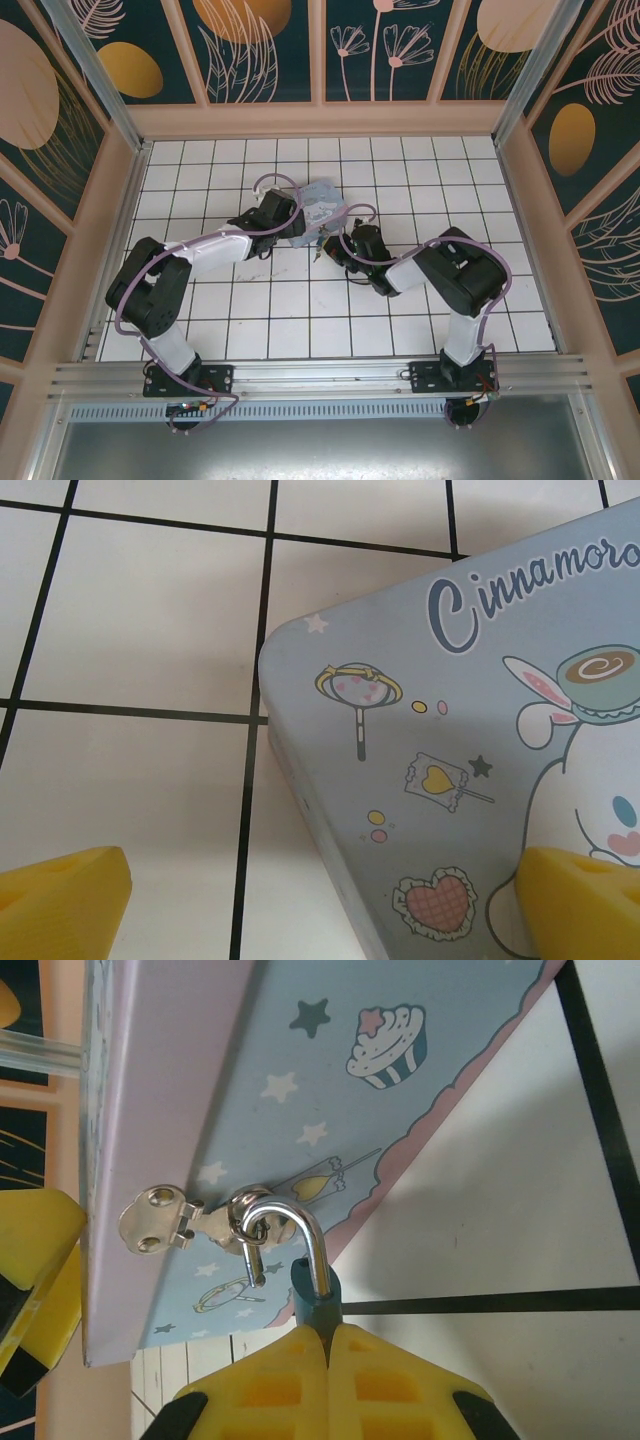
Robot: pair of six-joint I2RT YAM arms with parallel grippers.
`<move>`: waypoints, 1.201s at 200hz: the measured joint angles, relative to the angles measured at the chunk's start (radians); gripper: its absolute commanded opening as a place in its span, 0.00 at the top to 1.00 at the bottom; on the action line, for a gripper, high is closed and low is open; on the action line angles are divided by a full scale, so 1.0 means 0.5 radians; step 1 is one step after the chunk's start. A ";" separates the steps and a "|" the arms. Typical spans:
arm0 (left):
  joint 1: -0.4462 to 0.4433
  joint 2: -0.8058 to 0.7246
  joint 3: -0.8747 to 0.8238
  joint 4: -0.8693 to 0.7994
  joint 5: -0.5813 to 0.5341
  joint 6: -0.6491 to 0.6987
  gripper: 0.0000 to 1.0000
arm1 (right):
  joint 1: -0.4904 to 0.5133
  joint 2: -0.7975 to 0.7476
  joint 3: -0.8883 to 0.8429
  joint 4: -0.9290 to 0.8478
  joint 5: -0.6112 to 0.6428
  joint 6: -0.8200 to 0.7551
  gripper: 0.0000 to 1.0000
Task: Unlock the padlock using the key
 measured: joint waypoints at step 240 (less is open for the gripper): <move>-0.002 0.055 -0.031 0.173 0.002 -0.030 0.02 | -0.140 0.166 -0.057 0.421 0.066 0.191 1.00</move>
